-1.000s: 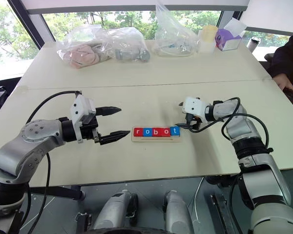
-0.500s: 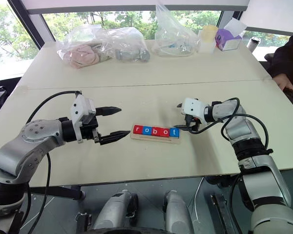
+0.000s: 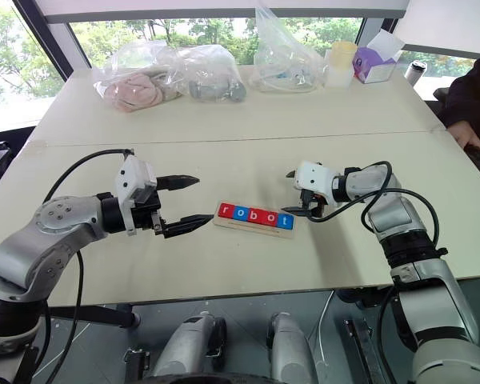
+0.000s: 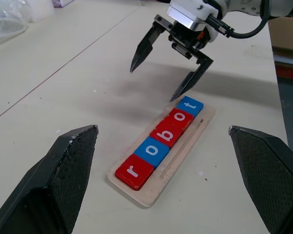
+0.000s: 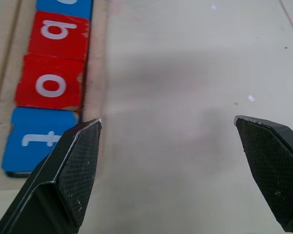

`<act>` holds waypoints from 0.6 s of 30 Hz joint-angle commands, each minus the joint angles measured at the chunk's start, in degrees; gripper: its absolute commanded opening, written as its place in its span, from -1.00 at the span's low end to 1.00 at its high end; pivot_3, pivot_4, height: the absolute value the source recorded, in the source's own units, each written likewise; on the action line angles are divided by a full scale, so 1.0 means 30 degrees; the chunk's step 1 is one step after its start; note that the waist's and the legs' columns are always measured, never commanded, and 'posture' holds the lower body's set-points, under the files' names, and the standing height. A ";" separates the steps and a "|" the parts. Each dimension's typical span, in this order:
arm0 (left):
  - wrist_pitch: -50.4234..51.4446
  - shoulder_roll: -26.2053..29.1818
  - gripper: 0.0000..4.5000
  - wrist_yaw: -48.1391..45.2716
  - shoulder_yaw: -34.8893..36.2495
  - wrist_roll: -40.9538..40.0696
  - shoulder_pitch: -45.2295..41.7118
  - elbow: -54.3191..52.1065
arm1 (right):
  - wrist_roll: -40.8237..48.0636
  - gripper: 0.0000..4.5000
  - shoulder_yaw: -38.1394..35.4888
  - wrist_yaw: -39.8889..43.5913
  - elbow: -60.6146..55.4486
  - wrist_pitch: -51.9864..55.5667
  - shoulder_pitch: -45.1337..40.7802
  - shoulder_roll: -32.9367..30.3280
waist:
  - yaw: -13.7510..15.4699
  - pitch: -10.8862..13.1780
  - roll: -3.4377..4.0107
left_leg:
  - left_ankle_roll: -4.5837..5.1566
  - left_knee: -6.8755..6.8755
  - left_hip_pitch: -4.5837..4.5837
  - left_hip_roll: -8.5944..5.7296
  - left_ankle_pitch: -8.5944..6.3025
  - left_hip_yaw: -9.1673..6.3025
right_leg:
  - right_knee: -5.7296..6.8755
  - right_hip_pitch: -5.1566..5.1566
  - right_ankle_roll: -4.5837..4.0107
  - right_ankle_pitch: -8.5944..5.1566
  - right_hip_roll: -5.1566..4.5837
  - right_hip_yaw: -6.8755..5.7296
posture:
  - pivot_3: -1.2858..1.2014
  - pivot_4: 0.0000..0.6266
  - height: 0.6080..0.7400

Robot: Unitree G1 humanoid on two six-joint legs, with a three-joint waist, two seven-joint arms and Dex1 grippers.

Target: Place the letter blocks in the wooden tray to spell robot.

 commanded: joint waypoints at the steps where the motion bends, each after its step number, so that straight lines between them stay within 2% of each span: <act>1: 0.0128 0.0350 1.00 -0.0028 0.0793 -0.0422 0.0255 -0.0782 | 0.1103 0.98 -0.1673 0.0214 -0.1523 0.1723 -0.0266 -0.1318 | 0.0035 0.0000 0.0001 | 0.0000 0.0000 0.0000 0.0000 0.0000 0.0000 | 0.0000 0.0000 0.0000 0.0000 -0.0001 0.0000 | 0.03 -0.52 0.77; 7: 0.0551 0.0515 1.00 0.0078 0.1656 -0.0984 0.0665 -0.0861 | 0.4467 0.98 -0.3702 0.2151 -0.7903 0.7747 0.3392 -0.3976 | 0.0073 -0.0002 -0.0003 | 0.0003 -0.0005 0.0000 0.0007 -0.0003 -0.0014 | -0.0006 0.0004 0.0002 -0.0003 -0.0008 -0.0003 | 0.03 -0.52 0.77; 13: 0.0515 0.1357 1.00 -0.0509 0.1886 -0.0879 0.1257 -0.0772 | 0.7664 0.98 -0.6427 0.2755 -1.3194 1.3224 0.7252 -0.6685 | 0.0031 -0.0004 0.0011 | -0.0004 0.0004 0.0006 0.0010 -0.0008 -0.0007 | -0.0009 -0.0001 -0.0009 -0.0002 -0.0038 -0.0001 | 0.03 -0.52 0.77; 18: 0.0266 0.1832 1.00 -0.0908 0.2104 -0.0855 0.1458 -0.0414 | 0.8562 0.98 -0.7675 0.1651 -1.5009 1.4554 0.8951 -0.7045 | 0.0015 -0.0005 0.0009 | -0.0020 -0.0014 0.0005 0.0042 -0.0018 -0.0011 | -0.0025 -0.0021 -0.0016 -0.0006 -0.0042 -0.0001 | 0.03 -0.52 0.77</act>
